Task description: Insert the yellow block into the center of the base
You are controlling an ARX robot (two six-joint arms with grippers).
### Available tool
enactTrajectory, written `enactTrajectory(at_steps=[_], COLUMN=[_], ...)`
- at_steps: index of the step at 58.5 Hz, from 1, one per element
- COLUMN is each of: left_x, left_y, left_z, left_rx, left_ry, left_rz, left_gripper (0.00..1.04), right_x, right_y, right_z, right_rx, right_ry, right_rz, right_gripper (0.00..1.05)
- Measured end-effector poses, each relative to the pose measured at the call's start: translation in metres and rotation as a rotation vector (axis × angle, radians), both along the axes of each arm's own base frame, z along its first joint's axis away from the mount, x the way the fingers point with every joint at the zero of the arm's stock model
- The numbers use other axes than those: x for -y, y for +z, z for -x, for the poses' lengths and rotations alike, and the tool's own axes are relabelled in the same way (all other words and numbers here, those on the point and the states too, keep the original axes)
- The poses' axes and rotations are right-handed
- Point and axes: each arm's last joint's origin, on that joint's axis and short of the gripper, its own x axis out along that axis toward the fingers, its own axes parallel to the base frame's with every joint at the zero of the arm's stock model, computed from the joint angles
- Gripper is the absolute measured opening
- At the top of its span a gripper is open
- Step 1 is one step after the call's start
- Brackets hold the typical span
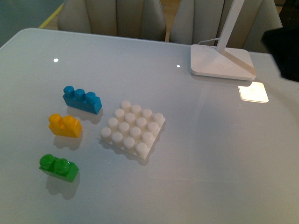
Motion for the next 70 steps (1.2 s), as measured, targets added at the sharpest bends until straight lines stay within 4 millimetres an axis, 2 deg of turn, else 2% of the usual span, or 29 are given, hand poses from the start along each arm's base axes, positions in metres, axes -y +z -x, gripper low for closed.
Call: enactTrajectory(at_steps=[3, 6, 9, 21, 31, 46, 70], left_x=[0.000, 0.000, 0.000, 0.000, 0.000, 0.000, 0.000], left_y=[0.000, 0.000, 0.000, 0.000, 0.000, 0.000, 0.000], left_z=[0.000, 0.000, 0.000, 0.000, 0.000, 0.000, 0.000], left_rx=[0.000, 0.000, 0.000, 0.000, 0.000, 0.000, 0.000], left_ry=[0.000, -0.002, 0.000, 0.000, 0.000, 0.000, 0.000], left_rz=[0.000, 0.000, 0.000, 0.000, 0.000, 0.000, 0.000], left_gripper=[0.97, 0.97, 0.97, 0.97, 0.97, 0.97, 0.97], right_x=[0.004, 0.013, 0.021, 0.038, 0.047, 0.064, 0.064], right_y=[0.004, 0.007, 0.006, 0.006, 0.007, 0.010, 0.015], right_z=[0.009, 0.022, 0.031, 0.054, 0.070, 0.087, 0.104], right_rx=[0.074, 0.217, 0.271, 0.295, 0.299, 0.306, 0.326], right_ry=[-0.066, -0.176, -0.215, -0.218, -0.216, -0.224, -0.226], right_rz=[0.020, 0.081, 0.132, 0.212, 0.226, 0.231, 0.229], right_gripper=[0.92, 0.82, 0.73, 0.38, 0.02, 0.02, 0.02])
